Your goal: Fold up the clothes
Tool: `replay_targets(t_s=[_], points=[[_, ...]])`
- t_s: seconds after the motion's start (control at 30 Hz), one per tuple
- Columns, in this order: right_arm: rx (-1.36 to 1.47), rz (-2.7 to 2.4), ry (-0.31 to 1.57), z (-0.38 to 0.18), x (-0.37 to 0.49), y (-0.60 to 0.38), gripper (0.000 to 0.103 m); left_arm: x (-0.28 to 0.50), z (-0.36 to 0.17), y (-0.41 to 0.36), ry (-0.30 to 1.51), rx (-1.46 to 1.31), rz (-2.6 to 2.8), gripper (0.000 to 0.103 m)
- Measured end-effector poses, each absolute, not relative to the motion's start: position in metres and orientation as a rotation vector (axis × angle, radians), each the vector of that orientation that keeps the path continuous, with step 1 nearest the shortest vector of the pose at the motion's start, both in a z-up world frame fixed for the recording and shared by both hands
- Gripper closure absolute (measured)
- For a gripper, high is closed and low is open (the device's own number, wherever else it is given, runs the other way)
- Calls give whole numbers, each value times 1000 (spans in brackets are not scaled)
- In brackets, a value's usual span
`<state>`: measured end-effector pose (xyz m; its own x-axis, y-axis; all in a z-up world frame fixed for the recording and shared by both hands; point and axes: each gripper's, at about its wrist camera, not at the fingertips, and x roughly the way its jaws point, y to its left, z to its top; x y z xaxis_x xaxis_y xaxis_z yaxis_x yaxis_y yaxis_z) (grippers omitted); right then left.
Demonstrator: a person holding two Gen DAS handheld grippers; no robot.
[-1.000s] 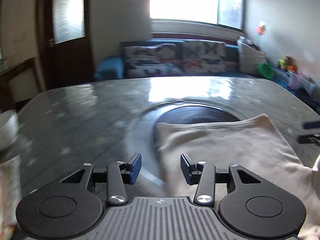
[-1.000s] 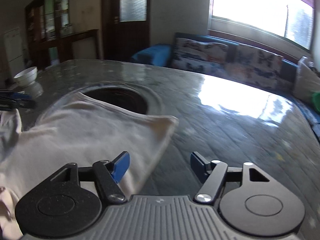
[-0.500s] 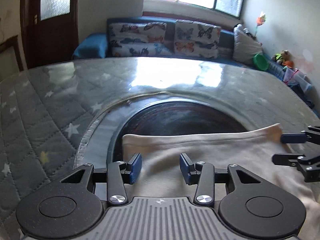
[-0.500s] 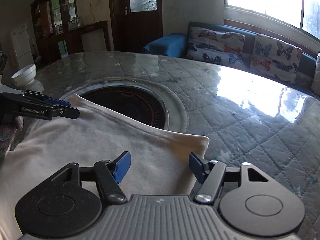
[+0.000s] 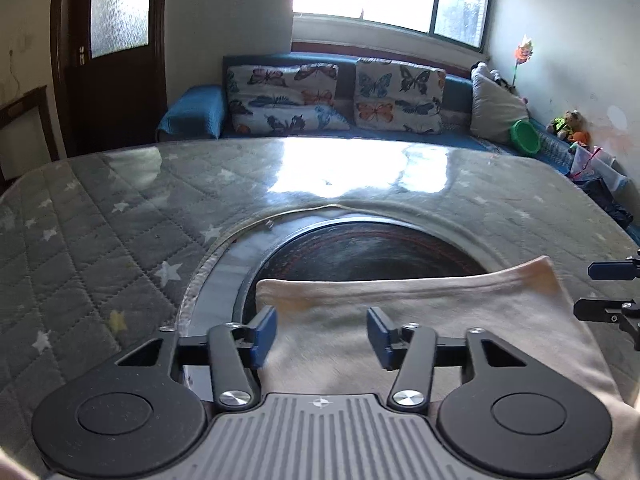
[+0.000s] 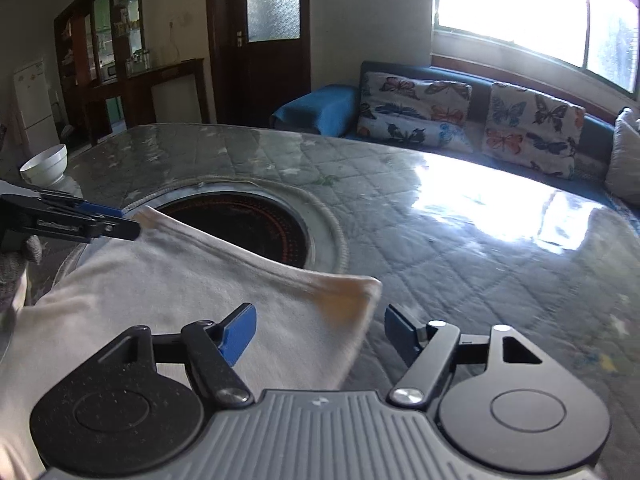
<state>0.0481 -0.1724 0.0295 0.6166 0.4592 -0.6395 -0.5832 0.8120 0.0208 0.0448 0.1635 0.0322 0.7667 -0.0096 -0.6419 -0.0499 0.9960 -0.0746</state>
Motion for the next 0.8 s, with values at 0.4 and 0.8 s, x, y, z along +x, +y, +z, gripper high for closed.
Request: replay_targets(t_s=[0.4,0.8], points=[[-156,414,675,32,-41,-274,26,-50,43,108,653,2,-72,31],[-18,155,703,6,-84,-367,26,-136,7,64,663,78,-192,32]])
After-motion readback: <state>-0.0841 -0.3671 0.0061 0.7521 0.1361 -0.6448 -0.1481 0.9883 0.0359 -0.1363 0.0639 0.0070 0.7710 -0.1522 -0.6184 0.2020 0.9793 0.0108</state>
